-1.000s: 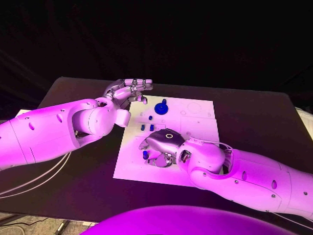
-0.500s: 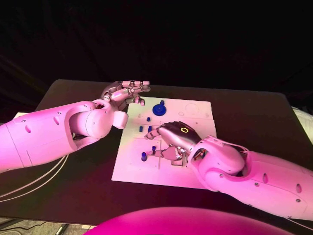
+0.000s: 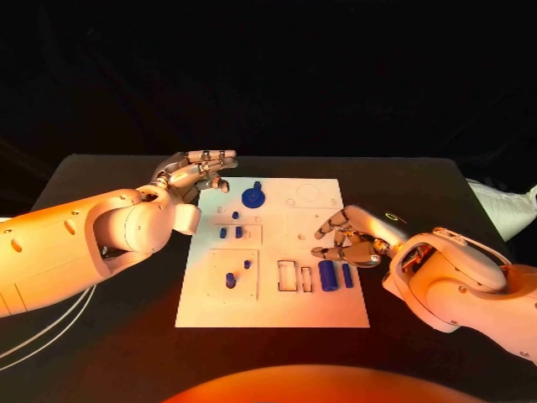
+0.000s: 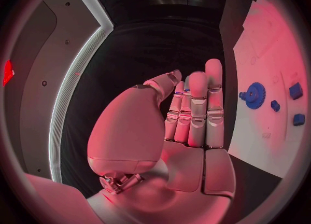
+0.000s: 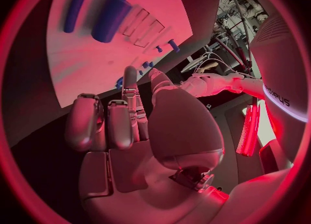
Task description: Assemble the parts on the task board
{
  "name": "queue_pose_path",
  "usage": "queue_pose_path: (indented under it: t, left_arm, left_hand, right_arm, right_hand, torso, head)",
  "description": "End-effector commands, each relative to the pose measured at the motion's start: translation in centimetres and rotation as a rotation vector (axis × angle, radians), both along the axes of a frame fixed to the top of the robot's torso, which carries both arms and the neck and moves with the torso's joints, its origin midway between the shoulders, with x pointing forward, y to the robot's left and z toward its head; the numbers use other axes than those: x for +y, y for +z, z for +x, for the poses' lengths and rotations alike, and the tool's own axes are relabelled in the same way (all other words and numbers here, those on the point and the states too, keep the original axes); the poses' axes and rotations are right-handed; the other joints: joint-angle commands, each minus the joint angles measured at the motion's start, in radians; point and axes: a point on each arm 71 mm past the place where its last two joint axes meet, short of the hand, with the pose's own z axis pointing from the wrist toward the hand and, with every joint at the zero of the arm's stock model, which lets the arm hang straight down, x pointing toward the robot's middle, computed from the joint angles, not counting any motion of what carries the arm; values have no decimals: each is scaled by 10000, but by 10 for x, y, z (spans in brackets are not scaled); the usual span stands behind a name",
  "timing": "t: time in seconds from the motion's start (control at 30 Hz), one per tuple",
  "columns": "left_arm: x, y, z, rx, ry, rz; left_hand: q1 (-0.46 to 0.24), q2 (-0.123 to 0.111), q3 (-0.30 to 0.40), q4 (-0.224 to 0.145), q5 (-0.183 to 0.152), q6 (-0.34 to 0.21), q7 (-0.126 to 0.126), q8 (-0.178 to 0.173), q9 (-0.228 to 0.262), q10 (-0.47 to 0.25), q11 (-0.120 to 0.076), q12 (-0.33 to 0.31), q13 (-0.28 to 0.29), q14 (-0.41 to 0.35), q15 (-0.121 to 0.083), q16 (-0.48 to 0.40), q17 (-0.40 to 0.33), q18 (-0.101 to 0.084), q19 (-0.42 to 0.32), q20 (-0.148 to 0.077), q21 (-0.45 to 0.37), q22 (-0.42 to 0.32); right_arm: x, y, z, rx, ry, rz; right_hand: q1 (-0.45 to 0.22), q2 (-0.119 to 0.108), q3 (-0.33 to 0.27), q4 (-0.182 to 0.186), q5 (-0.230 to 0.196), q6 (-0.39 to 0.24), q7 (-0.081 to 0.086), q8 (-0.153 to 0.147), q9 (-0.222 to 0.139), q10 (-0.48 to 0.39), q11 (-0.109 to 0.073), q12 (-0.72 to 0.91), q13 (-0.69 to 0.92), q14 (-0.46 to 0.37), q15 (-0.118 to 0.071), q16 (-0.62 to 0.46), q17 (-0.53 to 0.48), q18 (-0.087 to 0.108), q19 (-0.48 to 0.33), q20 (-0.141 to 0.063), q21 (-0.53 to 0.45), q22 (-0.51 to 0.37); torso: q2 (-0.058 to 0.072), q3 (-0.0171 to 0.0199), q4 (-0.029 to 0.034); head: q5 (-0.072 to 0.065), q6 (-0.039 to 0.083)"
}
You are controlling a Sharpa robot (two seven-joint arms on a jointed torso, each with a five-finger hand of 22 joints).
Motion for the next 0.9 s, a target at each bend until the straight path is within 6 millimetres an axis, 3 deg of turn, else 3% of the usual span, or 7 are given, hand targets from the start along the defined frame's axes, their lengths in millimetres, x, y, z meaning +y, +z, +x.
queue_pose_path:
  t: [0.03,0.13,0.27,0.4,0.9]
  left_arm:
    - [-2,1,-1,-67,-177,-73]
    - [-1,1,-1,-64,-166,-66]
    - [-1,1,-1,-65,-170,-68]
    - [-2,1,-1,-63,-177,-70]
    - [-1,0,-1,-55,-177,-65]
  left_hand:
    - [-39,73,-41,3,12,-88,2,32,-6,-71,-6,43,11,-72,2,-42,-9,113,-60,14,-41,-9]
    - [-39,73,-41,3,12,-88,2,32,-6,-71,-6,43,11,-72,2,-42,-9,113,-60,14,-41,-9]
    - [-39,73,-41,3,12,-88,2,32,-6,-71,-6,43,11,-72,2,-42,-9,113,-60,14,-41,-9]
    - [-39,73,-41,3,12,-88,2,32,-6,-71,-6,43,11,-72,2,-42,-9,113,-60,14,-41,-9]
    - [-39,73,-41,3,12,-88,2,32,-6,-71,-6,43,11,-72,2,-42,-9,113,-60,14,-41,-9]
  right_arm:
    - [-14,-9,-5,1002,-1210,-423]
    - [-20,-13,-10,1238,-1513,-967]
    - [-22,-17,-12,1360,-1628,-1589]
    - [-21,-22,-13,1460,-1609,-1891]
    - [-9,-39,-10,1738,-1311,-2430]
  right_hand:
    - [23,94,-452,432,-37,-9,-10,121,128,-514,-27,2173,2640,512,-99,205,242,-232,62,-94,192,286]
    - [-214,233,-793,432,-104,7,-19,238,247,-432,-26,3390,4163,542,-87,368,479,-253,104,-58,321,499]
    - [-468,315,-1119,459,-390,-9,-24,338,363,-514,-34,3803,4799,542,-77,423,545,-261,102,-50,359,558]
    - [-661,431,-1324,472,-421,-27,-35,416,459,-574,-31,3965,5124,539,-76,445,563,-263,99,-49,380,589]
    - [-771,557,-1493,475,-434,-35,-48,507,568,-561,-38,4174,5502,548,-80,497,635,-275,109,-50,426,664]
  torso:
    - [-8,-3,-142]
    - [-10,-2,-171]
    - [-18,-10,-141]
    - [-20,-27,-121]
    - [1,-30,-154]
  head:
    - [-70,26]
    - [-110,39]
    - [-140,43]
    - [-144,39]
    - [-41,-16]
